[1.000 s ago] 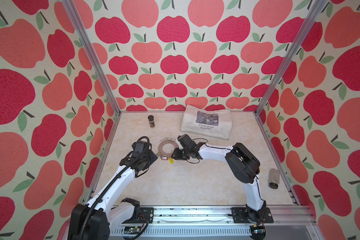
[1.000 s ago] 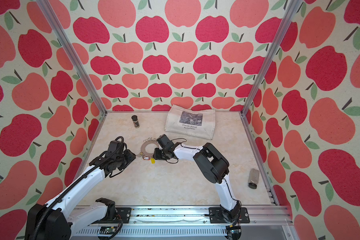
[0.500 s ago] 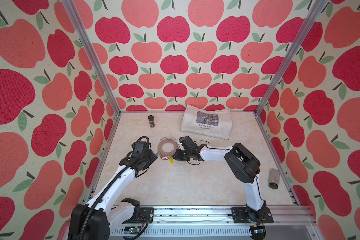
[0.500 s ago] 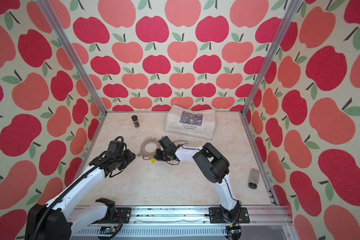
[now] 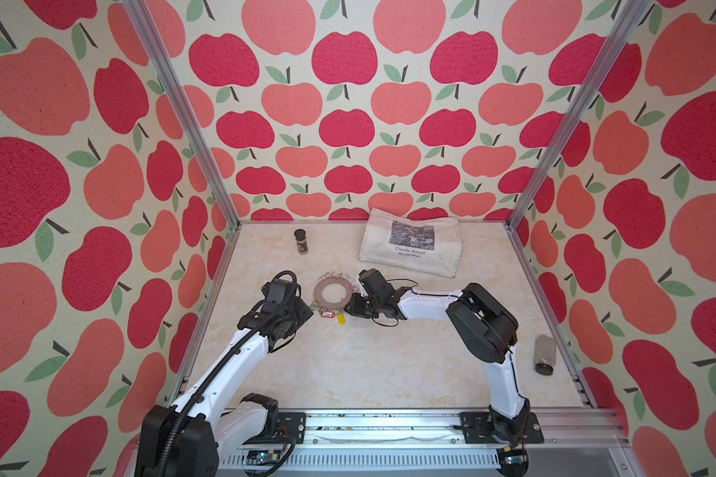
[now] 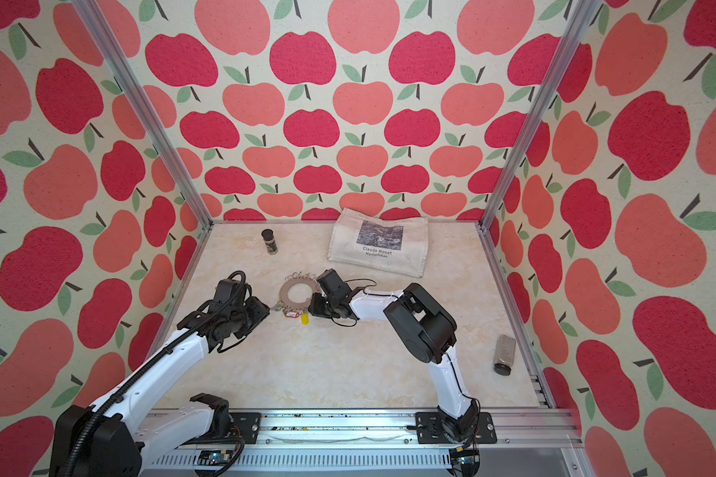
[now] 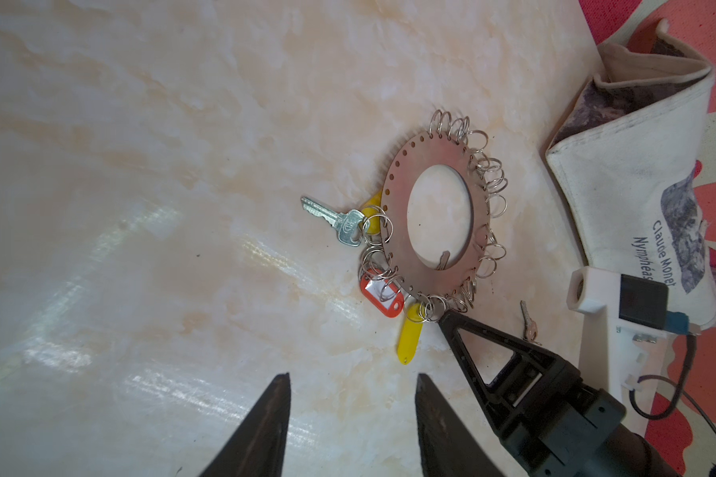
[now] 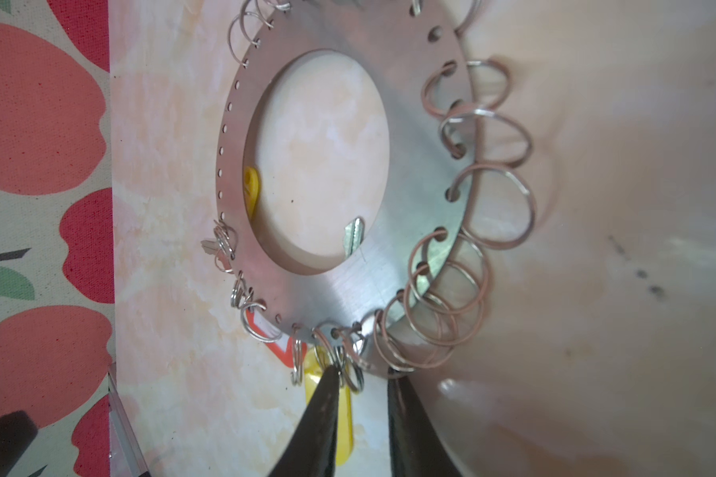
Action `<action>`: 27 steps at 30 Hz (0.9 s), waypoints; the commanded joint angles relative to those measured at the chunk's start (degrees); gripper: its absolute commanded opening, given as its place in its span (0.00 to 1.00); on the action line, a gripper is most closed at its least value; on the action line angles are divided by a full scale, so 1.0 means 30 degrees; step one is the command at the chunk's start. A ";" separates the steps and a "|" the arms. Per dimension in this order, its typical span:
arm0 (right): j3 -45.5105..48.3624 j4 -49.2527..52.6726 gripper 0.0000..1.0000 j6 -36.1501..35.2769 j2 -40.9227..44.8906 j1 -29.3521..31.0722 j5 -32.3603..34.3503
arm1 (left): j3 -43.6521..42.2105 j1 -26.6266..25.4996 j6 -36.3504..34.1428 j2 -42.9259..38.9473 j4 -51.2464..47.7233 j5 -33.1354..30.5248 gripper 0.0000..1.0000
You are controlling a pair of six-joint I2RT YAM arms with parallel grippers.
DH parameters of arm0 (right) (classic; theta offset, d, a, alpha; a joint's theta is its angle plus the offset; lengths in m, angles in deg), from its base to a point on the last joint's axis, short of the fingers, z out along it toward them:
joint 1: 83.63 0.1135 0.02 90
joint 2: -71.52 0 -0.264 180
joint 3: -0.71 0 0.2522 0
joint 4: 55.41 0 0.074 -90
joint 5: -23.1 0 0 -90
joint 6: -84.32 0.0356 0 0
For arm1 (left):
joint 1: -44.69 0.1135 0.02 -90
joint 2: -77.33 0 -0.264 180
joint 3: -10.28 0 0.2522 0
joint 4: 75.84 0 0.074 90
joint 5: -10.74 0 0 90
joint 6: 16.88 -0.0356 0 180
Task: Put the keys on the keyring
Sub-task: 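Close the right gripper on the ring plate edge and lift it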
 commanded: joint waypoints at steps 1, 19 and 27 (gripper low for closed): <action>0.0259 -0.0765 0.23 0.0641 -0.0558 -0.0169 0.0565 | -0.0242 0.0158 -0.0289 -0.0156 0.0075 -0.0026 0.51; 0.1588 -0.2976 0.00 -0.0060 0.1137 -0.0236 0.0151 | 0.0183 0.0313 -0.0465 -0.0438 -0.0370 -0.0058 0.51; 0.0064 0.2504 0.00 -0.4581 0.3848 0.0124 0.0004 | 0.0683 -0.0176 -0.0602 -0.0312 -0.0519 -0.0080 0.51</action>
